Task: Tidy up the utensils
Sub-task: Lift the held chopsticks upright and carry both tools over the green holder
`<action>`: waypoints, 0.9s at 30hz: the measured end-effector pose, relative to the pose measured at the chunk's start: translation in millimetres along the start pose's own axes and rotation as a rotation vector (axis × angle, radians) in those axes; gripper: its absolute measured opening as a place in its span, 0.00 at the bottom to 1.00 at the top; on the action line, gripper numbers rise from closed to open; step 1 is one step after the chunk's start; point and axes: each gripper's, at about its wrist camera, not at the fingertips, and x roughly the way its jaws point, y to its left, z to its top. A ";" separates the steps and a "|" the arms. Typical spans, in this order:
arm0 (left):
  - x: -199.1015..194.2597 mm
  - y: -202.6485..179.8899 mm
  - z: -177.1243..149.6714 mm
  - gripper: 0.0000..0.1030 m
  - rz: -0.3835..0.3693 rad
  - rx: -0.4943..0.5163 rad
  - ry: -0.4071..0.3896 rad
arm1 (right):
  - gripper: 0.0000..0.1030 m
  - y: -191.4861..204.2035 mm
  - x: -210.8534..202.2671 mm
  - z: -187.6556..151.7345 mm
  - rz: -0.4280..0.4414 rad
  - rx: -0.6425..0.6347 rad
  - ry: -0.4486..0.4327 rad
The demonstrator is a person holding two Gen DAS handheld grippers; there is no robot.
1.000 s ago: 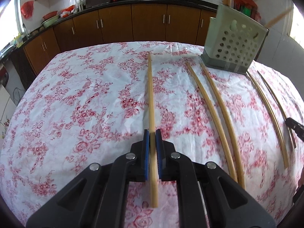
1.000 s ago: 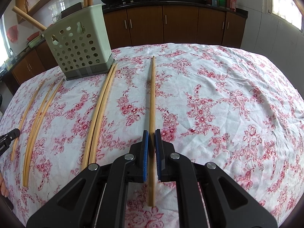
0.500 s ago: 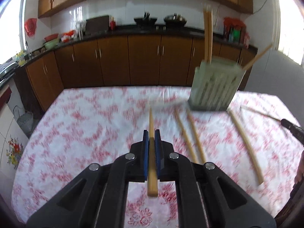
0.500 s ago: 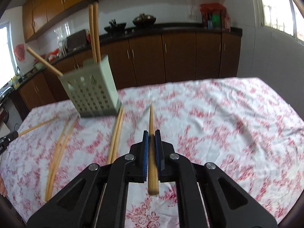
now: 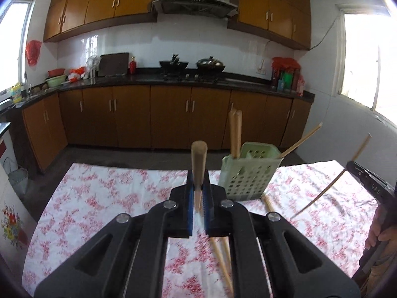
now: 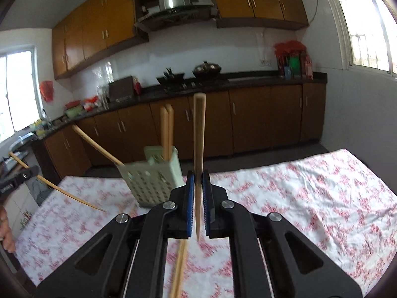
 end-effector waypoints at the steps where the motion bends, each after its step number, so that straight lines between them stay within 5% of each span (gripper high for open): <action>1: -4.0 -4.7 6.7 0.08 -0.018 0.008 -0.013 | 0.07 3.4 -4.0 7.4 0.019 0.002 -0.020; 7: -20.5 -31.0 37.7 0.08 -0.096 0.050 -0.088 | 0.07 28.3 -25.6 47.2 0.118 0.000 -0.170; 15: -14.4 -64.1 82.4 0.08 -0.114 0.078 -0.211 | 0.07 42.3 -11.5 76.3 0.113 0.012 -0.319; 27: 61.4 -81.6 80.8 0.08 -0.100 0.098 -0.099 | 0.07 44.2 50.0 67.9 0.045 0.012 -0.342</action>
